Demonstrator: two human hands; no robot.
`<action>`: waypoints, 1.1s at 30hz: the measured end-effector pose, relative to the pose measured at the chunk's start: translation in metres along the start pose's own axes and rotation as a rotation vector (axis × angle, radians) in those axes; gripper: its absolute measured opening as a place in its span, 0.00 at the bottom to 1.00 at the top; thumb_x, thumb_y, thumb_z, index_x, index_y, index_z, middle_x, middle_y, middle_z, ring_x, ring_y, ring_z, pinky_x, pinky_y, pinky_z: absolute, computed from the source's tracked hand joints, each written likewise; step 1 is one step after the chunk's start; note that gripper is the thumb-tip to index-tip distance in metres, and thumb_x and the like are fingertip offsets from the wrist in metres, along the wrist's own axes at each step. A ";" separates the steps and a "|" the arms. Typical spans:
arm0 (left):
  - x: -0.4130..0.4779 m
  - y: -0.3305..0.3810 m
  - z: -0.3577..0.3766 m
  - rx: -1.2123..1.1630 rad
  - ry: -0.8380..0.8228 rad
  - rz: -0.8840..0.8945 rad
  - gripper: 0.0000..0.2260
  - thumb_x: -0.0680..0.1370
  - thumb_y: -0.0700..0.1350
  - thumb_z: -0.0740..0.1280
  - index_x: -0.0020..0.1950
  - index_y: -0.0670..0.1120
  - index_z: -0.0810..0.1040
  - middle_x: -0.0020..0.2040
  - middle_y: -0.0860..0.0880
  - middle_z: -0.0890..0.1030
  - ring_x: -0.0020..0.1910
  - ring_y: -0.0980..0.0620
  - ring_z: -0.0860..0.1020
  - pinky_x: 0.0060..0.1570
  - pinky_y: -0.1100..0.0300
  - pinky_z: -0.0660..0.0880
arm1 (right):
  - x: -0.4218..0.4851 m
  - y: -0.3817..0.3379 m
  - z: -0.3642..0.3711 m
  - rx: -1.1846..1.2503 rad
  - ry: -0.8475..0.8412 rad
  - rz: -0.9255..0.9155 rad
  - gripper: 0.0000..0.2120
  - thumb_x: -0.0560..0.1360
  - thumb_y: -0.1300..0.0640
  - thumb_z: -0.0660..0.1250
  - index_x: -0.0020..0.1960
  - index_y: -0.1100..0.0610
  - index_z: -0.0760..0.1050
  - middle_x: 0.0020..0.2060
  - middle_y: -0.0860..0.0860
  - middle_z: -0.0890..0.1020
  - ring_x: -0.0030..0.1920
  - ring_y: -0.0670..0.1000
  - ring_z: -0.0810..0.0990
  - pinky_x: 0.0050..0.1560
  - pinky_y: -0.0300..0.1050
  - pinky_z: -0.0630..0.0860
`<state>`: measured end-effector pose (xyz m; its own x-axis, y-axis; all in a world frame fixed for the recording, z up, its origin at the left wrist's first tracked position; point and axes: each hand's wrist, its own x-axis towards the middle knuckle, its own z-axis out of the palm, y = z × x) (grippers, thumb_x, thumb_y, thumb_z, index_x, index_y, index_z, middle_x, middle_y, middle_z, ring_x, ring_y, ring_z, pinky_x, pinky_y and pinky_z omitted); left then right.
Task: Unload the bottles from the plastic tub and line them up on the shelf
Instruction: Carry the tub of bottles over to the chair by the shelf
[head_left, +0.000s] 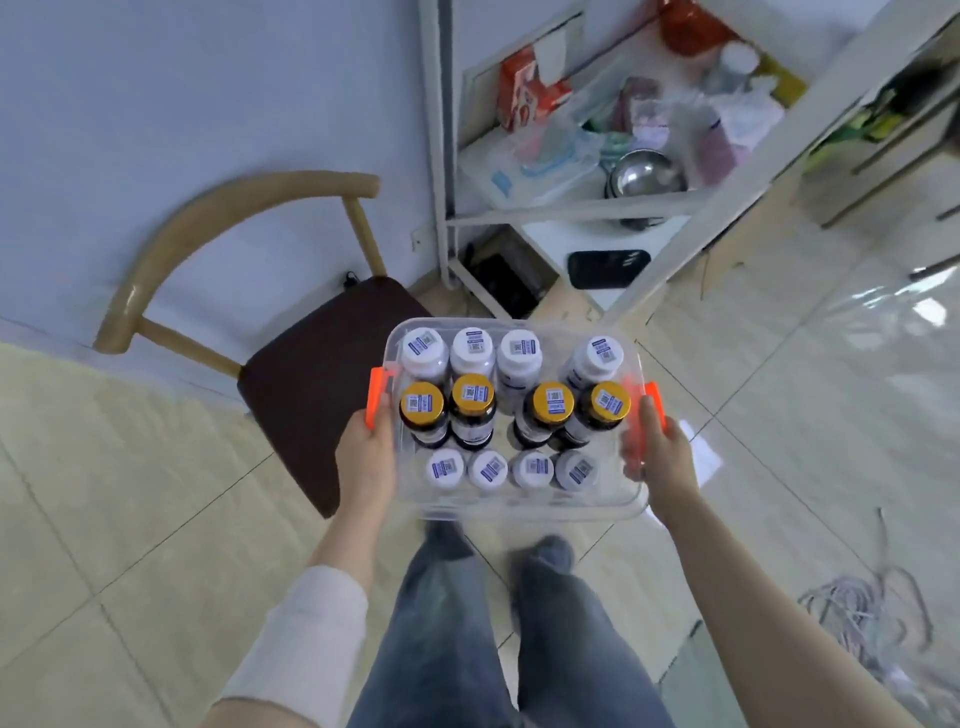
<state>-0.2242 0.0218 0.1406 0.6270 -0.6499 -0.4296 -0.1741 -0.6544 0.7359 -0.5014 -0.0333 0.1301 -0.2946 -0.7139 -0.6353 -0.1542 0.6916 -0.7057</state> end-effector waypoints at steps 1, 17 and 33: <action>-0.001 -0.001 0.002 0.000 0.002 -0.009 0.25 0.78 0.61 0.54 0.43 0.40 0.75 0.40 0.44 0.77 0.41 0.44 0.75 0.42 0.52 0.69 | 0.000 -0.002 -0.003 0.006 0.003 -0.011 0.18 0.73 0.36 0.58 0.44 0.51 0.71 0.35 0.52 0.74 0.31 0.50 0.70 0.31 0.43 0.66; -0.117 0.108 0.225 0.160 -0.287 0.223 0.18 0.80 0.54 0.55 0.42 0.40 0.72 0.31 0.47 0.71 0.37 0.45 0.71 0.35 0.55 0.65 | 0.048 0.053 -0.250 0.291 0.249 0.063 0.22 0.73 0.36 0.58 0.52 0.53 0.75 0.35 0.50 0.73 0.32 0.50 0.70 0.31 0.42 0.64; -0.119 0.312 0.484 0.240 -0.576 0.438 0.17 0.80 0.55 0.54 0.34 0.50 0.67 0.30 0.48 0.70 0.33 0.46 0.70 0.34 0.55 0.64 | 0.205 -0.030 -0.425 0.490 0.549 0.104 0.16 0.75 0.39 0.57 0.60 0.41 0.72 0.33 0.47 0.75 0.32 0.47 0.72 0.34 0.41 0.67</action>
<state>-0.7205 -0.2924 0.1677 -0.0212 -0.9256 -0.3778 -0.5174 -0.3132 0.7964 -0.9576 -0.1538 0.1542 -0.7333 -0.4011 -0.5490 0.3009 0.5325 -0.7911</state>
